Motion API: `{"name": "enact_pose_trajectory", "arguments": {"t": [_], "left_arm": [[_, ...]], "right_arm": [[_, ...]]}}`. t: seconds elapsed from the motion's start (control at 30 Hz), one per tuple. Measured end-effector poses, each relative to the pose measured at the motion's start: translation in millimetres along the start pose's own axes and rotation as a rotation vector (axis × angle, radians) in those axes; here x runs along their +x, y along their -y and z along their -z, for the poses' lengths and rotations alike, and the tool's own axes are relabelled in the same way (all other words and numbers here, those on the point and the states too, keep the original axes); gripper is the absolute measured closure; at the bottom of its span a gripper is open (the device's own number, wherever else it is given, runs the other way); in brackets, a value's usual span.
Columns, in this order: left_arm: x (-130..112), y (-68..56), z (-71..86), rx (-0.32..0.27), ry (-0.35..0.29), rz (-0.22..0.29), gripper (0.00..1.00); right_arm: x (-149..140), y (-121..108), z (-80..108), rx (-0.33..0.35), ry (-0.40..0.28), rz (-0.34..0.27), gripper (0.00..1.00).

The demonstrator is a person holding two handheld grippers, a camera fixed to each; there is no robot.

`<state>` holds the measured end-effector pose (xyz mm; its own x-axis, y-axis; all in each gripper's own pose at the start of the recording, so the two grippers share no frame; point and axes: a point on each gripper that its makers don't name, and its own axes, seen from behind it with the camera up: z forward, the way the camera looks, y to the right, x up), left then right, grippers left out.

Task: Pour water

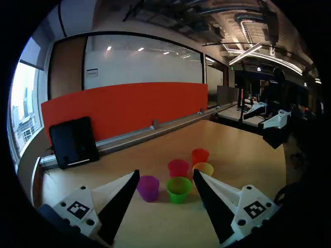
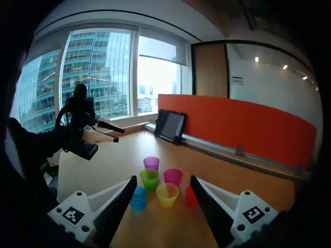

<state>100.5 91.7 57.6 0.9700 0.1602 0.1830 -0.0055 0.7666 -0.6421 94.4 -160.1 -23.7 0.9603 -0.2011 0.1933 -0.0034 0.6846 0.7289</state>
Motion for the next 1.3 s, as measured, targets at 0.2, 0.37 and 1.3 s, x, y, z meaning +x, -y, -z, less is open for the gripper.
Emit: {"name": "enact_pose_trajectory", "arguments": {"t": [0.2, 0.37, 1.3], "left_arm": [[-19.1, 0.2, -9.0, -0.007, 0.041, 0.002, 0.04], [-33.7, -3.0, -16.4, -0.019, 0.077, -0.007, 0.04], [-104.3, -21.2, -62.7, -0.125, 0.269, -0.058, 0.04]], "right_arm": [[-13.5, 5.9, -4.5, 0.025, 0.027, 0.015, 0.00], [-21.1, 9.5, -7.6, 0.044, 0.044, 0.022, 0.00], [-80.8, 34.1, -35.6, 0.141, 0.171, 0.103, 0.00]]}}
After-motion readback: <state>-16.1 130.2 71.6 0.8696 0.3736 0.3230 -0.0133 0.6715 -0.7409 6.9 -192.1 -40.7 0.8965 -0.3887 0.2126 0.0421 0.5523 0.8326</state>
